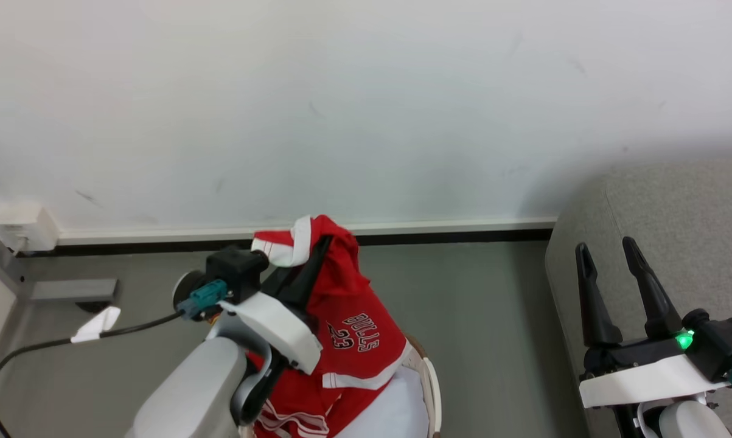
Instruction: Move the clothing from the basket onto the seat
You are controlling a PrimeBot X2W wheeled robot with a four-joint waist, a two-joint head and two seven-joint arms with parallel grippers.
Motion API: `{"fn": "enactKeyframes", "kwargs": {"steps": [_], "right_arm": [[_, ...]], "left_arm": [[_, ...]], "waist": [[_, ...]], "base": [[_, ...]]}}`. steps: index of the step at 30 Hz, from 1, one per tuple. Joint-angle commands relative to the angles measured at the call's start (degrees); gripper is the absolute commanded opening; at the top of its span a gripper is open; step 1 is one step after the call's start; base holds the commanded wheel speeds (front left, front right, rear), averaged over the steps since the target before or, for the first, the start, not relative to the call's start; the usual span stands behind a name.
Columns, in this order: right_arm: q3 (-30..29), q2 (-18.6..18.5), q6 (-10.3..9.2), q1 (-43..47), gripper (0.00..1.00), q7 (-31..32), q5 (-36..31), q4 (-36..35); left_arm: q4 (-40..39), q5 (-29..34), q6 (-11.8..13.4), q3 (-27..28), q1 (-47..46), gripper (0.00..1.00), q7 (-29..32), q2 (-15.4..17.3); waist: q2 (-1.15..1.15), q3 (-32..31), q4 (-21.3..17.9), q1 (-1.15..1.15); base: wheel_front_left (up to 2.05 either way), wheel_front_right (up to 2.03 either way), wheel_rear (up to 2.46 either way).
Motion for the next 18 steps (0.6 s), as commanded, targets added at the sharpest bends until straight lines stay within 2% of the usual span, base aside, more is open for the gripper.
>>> {"fn": "enactKeyframes", "kwargs": {"steps": [1,10,18], "right_arm": [[0.1,-0.1,-0.14,1.0,1.0,0.0,0.4,0.2],[3.3,0.5,-0.14,2.1,1.0,0.0,1.3,0.2],[4.7,0.4,-0.14,1.7,1.0,0.0,1.5,-0.1]], "left_arm": [[-1.9,0.6,0.3,0.2,-0.6,0.0,0.5,0.6],[-11.9,-0.8,2.2,1.2,-1.4,0.0,4.8,2.6],[-15.3,-1.6,3.1,1.1,-0.2,0.0,6.6,3.1]], "waist": [[0.0,-0.8,0.5,0.02],[0.0,-1.5,0.6,0.02],[0.0,-1.5,0.4,0.02]], "base": [[0.0,0.0,0.0],[0.0,0.0,0.0],[0.0,0.0,0.0]]}}
